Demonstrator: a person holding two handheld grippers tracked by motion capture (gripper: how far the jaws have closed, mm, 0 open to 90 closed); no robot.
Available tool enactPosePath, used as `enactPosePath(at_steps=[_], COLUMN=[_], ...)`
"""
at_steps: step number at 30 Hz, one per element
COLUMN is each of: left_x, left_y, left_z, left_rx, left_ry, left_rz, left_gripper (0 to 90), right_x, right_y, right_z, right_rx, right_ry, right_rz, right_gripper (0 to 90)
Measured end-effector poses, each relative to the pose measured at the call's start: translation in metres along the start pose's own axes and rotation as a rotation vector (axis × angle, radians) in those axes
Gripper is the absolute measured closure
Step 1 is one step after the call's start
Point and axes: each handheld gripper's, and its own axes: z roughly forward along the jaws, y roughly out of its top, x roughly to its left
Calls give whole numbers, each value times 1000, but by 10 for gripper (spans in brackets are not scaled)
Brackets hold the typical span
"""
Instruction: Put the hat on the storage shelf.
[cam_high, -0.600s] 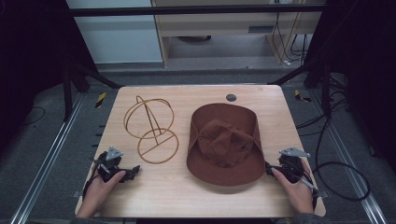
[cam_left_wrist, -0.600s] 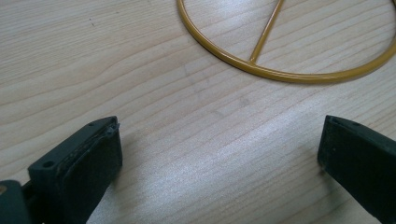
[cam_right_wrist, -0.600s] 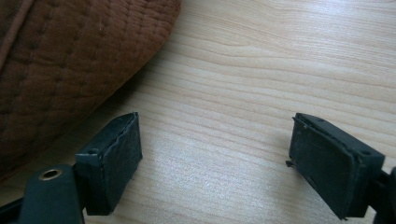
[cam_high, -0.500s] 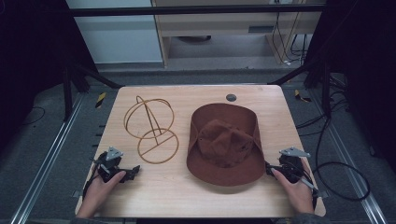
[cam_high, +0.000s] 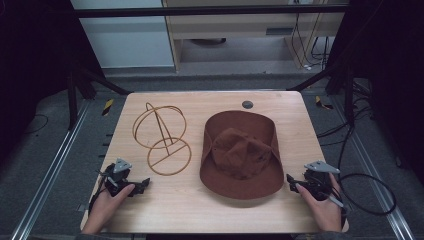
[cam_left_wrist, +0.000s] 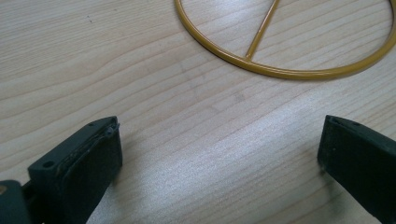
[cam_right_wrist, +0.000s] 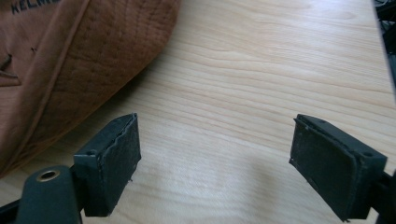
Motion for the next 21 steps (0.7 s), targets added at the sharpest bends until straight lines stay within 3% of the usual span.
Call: enactPosePath(at_steps=[4, 16, 21], left_x=[0, -1, -1], left_y=[0, 0, -1], left_z=[0, -1, -1], left_rx=[1, 8, 3], left_ry=[0, 1, 4], left_rz=[0, 7, 5], left_gripper=[0, 0, 0], right_x=[-4, -3, 6], right_y=[-1, -2, 12], right_z=[-11, -38, -54], right_rx=[-20, -32, -28], right_ry=[-9, 6, 59], right_rz=[30, 53, 31], right_gripper=[159, 146, 132])
